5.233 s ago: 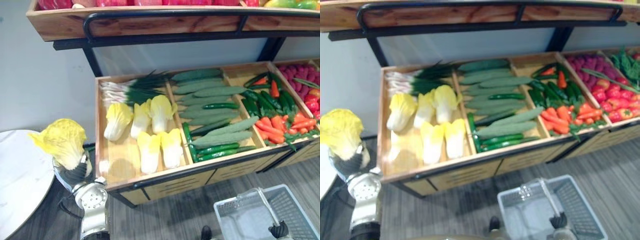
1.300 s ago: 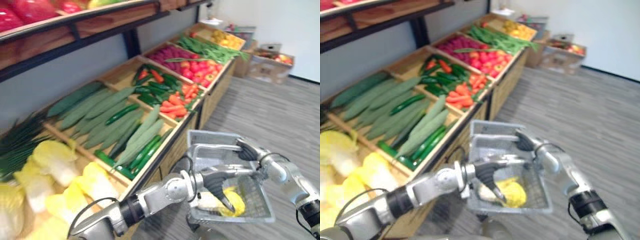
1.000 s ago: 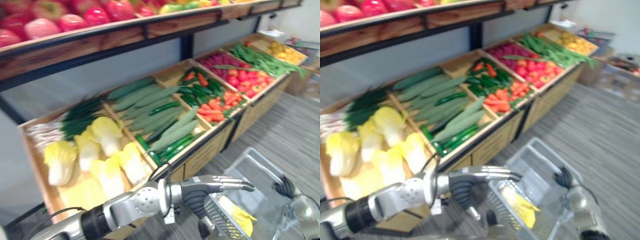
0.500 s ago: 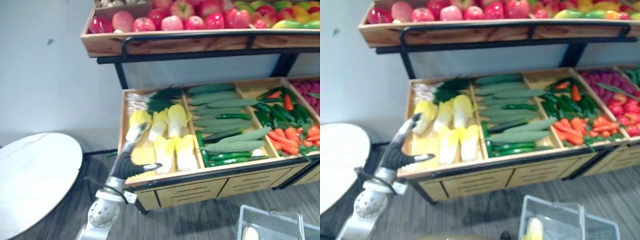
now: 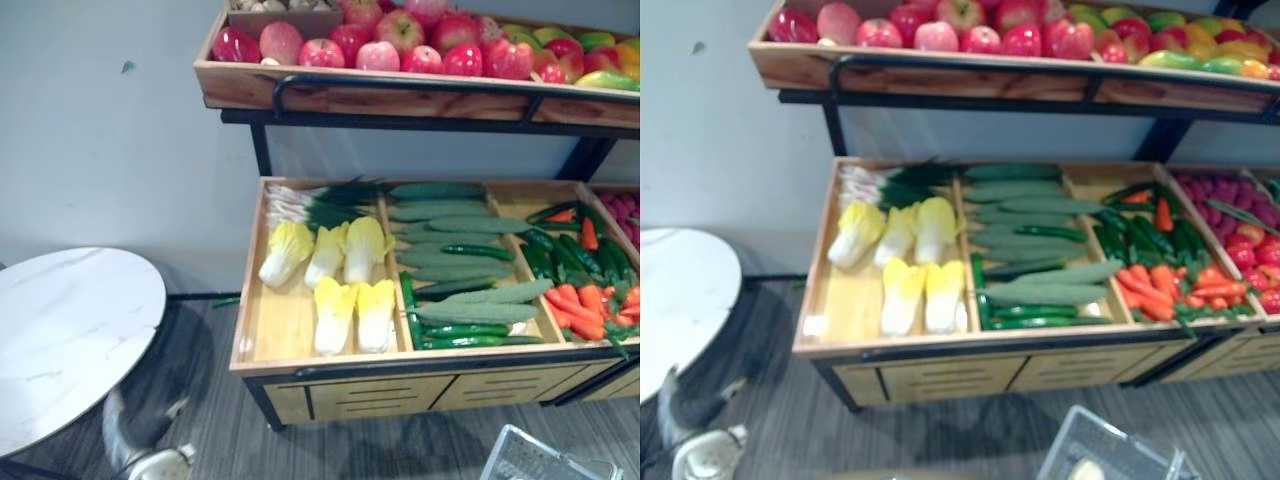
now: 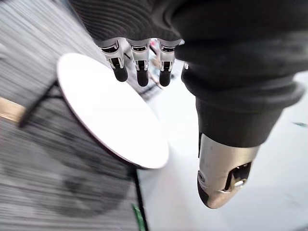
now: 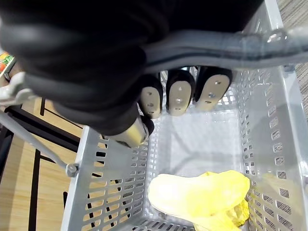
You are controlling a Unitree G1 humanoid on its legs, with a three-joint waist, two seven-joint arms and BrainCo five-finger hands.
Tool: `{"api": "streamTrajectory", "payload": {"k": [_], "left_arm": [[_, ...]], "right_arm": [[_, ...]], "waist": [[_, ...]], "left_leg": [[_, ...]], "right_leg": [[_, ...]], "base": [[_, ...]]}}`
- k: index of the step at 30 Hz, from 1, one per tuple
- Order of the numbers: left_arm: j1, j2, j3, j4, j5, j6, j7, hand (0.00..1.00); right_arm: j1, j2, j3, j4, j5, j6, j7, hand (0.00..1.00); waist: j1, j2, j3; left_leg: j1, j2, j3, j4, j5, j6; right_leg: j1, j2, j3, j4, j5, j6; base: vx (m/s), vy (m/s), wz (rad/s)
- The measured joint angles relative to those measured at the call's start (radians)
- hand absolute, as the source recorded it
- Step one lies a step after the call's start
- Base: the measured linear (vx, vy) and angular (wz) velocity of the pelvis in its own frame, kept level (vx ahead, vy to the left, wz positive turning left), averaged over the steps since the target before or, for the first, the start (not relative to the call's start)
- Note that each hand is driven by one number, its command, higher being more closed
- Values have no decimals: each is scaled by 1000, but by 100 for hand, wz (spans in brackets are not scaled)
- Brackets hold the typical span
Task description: Pick vegetable in the basket
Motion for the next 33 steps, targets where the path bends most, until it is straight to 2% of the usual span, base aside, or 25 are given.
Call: {"api": "streamTrajectory", "payload": {"k": [1,2,5,8,11,14,16,23,27,29,31,32,33], "left_arm": [[-8,-7,98,167,-30,13,6,0],[-2,-8,148,288,-64,26,5,0],[7,-9,193,473,-96,46,1,0],[12,-18,192,548,-85,79,-25,0],[5,-35,179,577,-84,86,-64,0],[-17,-50,71,591,-81,74,-126,0],[-19,-50,16,595,-82,69,-138,0],[-26,-48,-207,595,-83,18,-214,0],[-26,-47,-253,595,-85,12,-220,0],[-29,-45,-267,594,-86,10,-221,0],[-36,-44,-291,594,-96,10,-241,0],[-54,-33,-299,595,-134,10,-264,0],[-63,-26,-310,595,-140,10,-274,0]], "right_arm": [[-3,4,6,1,0,0,-5,100],[-7,3,14,6,0,0,-10,100],[-16,3,20,26,-1,-2,-14,100],[-28,0,40,59,-11,-3,-20,100],[-36,-3,89,68,-17,-4,-19,100],[-61,-10,180,84,-58,-4,-13,100],[-67,-11,221,84,-62,-4,-12,100],[-62,-15,282,93,-79,1,3,100],[-63,-15,288,93,-78,2,11,100],[-63,-15,286,94,-77,4,11,100],[-65,-25,273,94,-75,4,13,100],[-68,-31,246,91,-76,1,23,100],[-69,-31,242,84,-76,0,27,100]], "waist": [[-11,7,-9],[-19,9,-10],[-23,10,-10],[-24,11,-9],[-24,19,-8],[-25,29,16],[-28,27,28],[-29,47,67],[-28,53,93],[-28,51,109],[-26,55,122],[-25,56,131],[-26,55,142]], "left_leg": [[6,0,0,-13,-4,0],[12,0,3,-22,-4,-1],[18,3,6,-27,0,-7],[27,6,13,-25,6,-8],[37,7,13,-26,4,-10],[53,12,38,-23,-3,-17],[53,14,45,-17,-12,-22],[51,14,34,2,-25,-25],[49,18,30,25,-36,-19],[7,36,23,149,-103,-15],[-53,58,-9,318,-198,-8],[-75,68,-3,410,-254,4],[-72,68,7,427,-262,9]], "right_leg": [[2,2,-2,-7,-3,2],[4,6,0,-19,-3,2],[5,13,7,-31,-2,2],[5,20,19,-32,4,11],[10,22,23,-32,4,11],[6,28,52,-20,3,10],[4,29,61,-17,0,5],[4,23,55,6,-20,9],[2,21,53,33,-33,16],[-14,15,58,97,-68,20],[-54,6,72,215,-125,29],[-84,-7,104,294,-139,33],[-96,-5,123,324,-138,33]], "base": [[0,0,0],[6,-21,-6],[40,-15,-9],[81,-12,-10],[32,-13,-7],[-20,-22,-22],[-38,-22,-17],[5,-5,3],[23,-2,3],[36,4,-2],[17,60,-15],[1,135,-29],[-46,179,-35]]}}
